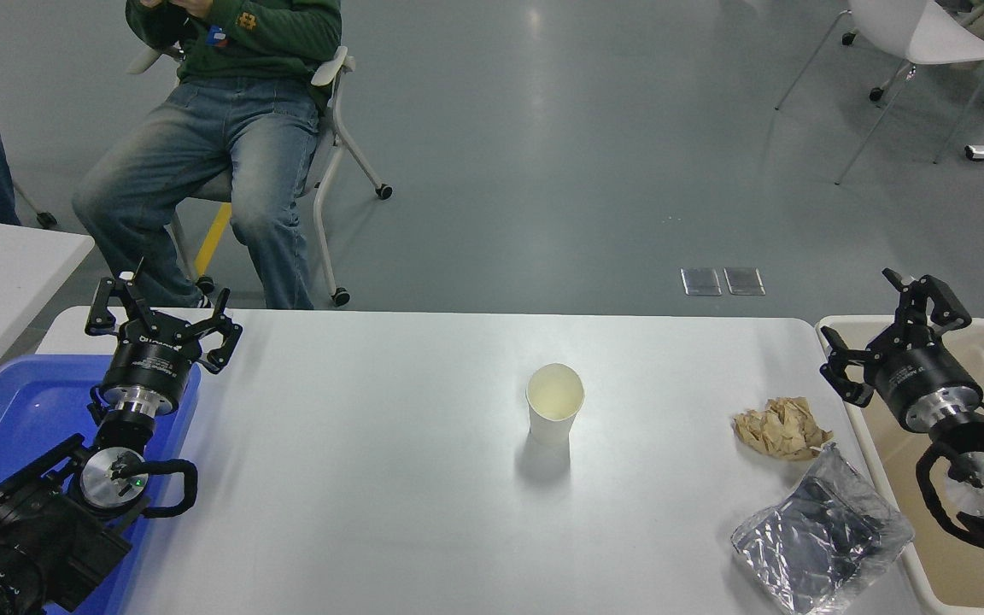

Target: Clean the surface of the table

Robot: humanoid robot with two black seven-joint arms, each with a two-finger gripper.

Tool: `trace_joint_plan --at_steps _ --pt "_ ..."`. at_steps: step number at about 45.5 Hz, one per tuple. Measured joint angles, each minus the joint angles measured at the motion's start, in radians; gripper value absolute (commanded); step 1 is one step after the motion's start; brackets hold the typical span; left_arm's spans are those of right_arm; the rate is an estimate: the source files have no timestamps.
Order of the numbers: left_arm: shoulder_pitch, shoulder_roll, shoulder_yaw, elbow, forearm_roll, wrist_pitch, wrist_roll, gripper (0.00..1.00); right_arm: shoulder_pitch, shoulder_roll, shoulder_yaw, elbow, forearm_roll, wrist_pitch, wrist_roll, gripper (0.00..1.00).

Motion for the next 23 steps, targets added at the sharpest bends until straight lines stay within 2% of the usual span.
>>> trace_joint_plan --at_steps 23 --pt "0.0 0.001 0.013 0.0 0.001 0.0 0.003 1.0 0.008 0.014 0.0 0.001 0.001 0.001 0.0 1.0"
